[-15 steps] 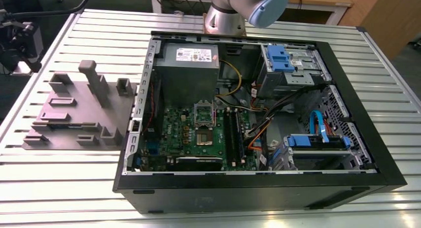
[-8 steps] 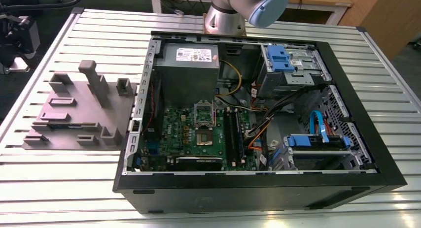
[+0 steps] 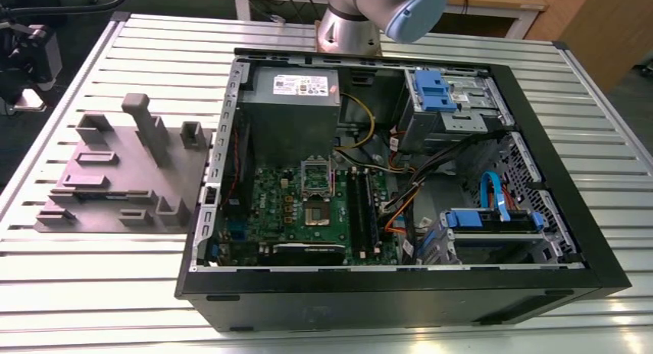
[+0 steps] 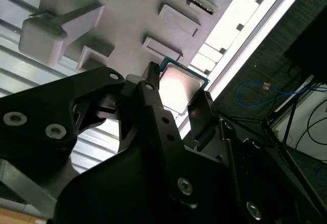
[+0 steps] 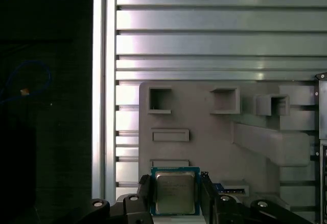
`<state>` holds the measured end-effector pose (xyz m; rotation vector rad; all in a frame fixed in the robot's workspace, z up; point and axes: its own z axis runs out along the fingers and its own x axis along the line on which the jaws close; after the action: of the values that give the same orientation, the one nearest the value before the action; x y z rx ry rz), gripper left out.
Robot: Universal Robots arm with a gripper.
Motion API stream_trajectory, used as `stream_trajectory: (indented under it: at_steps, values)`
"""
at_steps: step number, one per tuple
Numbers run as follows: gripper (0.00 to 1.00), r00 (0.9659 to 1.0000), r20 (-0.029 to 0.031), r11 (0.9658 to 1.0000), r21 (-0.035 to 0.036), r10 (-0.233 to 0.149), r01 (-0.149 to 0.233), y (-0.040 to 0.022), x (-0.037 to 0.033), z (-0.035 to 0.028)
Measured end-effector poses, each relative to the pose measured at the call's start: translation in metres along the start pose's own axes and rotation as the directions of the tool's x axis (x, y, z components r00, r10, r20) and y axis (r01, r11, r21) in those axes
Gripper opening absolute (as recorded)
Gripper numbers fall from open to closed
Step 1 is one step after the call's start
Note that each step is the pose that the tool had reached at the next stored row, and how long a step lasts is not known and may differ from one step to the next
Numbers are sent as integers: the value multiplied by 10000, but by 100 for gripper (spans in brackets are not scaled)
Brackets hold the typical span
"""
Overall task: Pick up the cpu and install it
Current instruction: 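Pick up the cpu and move it towards the insertion slot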
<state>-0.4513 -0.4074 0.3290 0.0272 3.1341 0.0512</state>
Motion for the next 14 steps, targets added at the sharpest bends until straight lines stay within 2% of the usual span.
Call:
stream_trajectory:
  at_steps: [3,14]
  values:
    - [47,10000,0,10000,-19,1,-1,1,0,-5]
    - [47,10000,0,10000,-19,1,-1,1,0,-24]
